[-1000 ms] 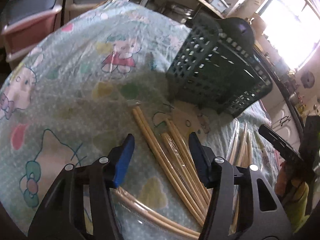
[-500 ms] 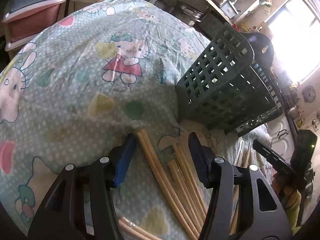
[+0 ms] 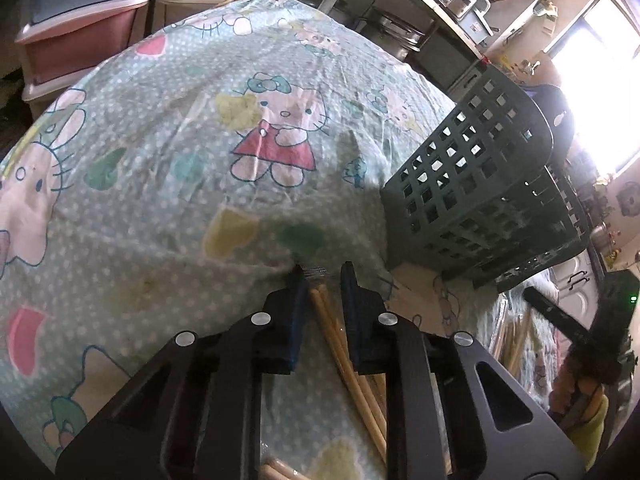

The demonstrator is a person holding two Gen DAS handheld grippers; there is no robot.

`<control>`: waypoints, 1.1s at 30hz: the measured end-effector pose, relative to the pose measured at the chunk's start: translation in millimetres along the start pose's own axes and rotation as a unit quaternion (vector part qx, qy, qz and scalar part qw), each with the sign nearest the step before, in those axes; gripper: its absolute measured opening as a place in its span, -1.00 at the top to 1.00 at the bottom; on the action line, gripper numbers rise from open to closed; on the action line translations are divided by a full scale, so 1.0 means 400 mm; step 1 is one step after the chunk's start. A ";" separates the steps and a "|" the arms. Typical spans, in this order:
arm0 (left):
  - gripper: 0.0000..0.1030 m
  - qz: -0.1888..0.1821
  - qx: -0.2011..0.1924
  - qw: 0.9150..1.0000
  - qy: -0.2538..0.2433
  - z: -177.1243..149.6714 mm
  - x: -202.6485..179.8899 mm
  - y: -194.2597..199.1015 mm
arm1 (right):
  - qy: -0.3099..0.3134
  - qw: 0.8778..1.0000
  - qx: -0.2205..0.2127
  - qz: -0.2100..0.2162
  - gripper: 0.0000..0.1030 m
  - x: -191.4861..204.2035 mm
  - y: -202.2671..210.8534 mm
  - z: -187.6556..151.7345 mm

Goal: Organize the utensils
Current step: 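Close the left gripper on chopsticks while the right gripper closes on chopsticks, then lift the held chopsticks with both grippers and carry them over the green holder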

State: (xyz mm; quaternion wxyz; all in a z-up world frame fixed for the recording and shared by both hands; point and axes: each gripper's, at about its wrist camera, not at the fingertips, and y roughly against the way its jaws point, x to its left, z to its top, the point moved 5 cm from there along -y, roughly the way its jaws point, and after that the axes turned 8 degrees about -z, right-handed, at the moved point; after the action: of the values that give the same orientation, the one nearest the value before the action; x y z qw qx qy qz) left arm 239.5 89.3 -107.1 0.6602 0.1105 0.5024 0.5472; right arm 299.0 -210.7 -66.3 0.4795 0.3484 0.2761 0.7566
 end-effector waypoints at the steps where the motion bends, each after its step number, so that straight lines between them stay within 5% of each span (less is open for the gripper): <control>1: 0.78 0.003 0.000 1.000 -0.004 0.000 -0.001 0.000 | -0.001 1.000 -0.008 0.002 0.90 0.001 0.013 0.003; 15: 0.93 -0.030 -0.053 0.996 -0.058 0.019 -0.087 0.126 | 0.033 0.994 -0.103 0.033 0.91 0.102 0.204 0.047; 33: 0.94 -0.101 -0.137 0.970 -0.171 0.078 -0.361 0.320 | 0.134 0.971 -0.190 0.055 0.92 0.315 0.403 0.087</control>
State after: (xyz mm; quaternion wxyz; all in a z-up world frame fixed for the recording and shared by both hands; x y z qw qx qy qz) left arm 200.8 29.8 74.9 0.7971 0.0601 0.3108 0.5142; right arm 203.4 -154.7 108.9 0.4528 0.1617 0.1695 0.8603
